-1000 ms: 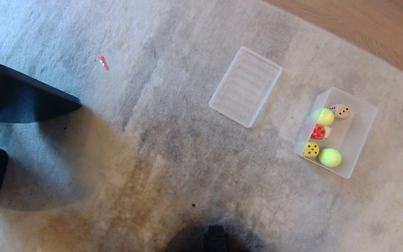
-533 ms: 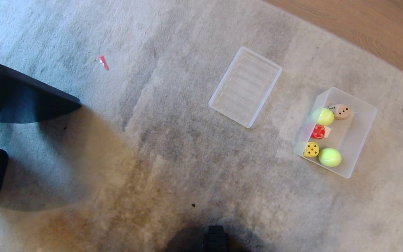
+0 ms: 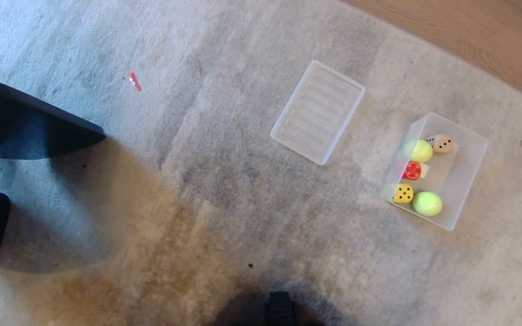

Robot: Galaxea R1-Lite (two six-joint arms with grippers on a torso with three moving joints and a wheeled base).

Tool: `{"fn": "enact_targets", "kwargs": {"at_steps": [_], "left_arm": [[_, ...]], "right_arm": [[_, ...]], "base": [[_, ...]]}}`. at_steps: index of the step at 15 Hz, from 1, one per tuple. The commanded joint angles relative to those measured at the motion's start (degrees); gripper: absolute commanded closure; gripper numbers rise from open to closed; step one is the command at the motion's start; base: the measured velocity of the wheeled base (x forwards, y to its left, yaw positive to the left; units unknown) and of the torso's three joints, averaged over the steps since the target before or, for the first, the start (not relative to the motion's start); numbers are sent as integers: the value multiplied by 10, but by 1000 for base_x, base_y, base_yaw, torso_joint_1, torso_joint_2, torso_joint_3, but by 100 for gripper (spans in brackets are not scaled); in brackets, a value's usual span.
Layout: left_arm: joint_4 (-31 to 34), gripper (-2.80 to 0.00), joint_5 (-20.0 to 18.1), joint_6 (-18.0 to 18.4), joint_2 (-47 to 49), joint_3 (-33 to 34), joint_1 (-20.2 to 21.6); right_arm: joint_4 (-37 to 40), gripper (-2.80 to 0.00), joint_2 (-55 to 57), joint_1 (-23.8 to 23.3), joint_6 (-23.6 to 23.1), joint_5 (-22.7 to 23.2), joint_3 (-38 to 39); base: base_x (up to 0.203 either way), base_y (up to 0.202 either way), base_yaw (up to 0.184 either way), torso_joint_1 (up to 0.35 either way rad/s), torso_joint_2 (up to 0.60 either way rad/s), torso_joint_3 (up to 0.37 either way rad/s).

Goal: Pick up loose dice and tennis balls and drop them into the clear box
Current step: Pick up toys out of the box

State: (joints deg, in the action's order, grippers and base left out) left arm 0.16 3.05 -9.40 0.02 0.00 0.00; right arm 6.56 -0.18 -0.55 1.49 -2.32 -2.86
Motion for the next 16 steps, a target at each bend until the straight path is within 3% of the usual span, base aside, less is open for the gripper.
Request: {"fn": "enact_targets", "kwargs": {"at_steps": [1, 16], "left_arm": [[0, 0, 0, -1, 0, 0, 0], [0, 0, 1, 0, 1, 0, 0]], "right_arm": [[3, 0, 2, -1, 0, 0, 1], [3, 0, 2, 0, 0, 0, 1]], "base": [[0, 0, 0, 0, 0, 0], [0, 0, 0, 0, 0, 10]]}}
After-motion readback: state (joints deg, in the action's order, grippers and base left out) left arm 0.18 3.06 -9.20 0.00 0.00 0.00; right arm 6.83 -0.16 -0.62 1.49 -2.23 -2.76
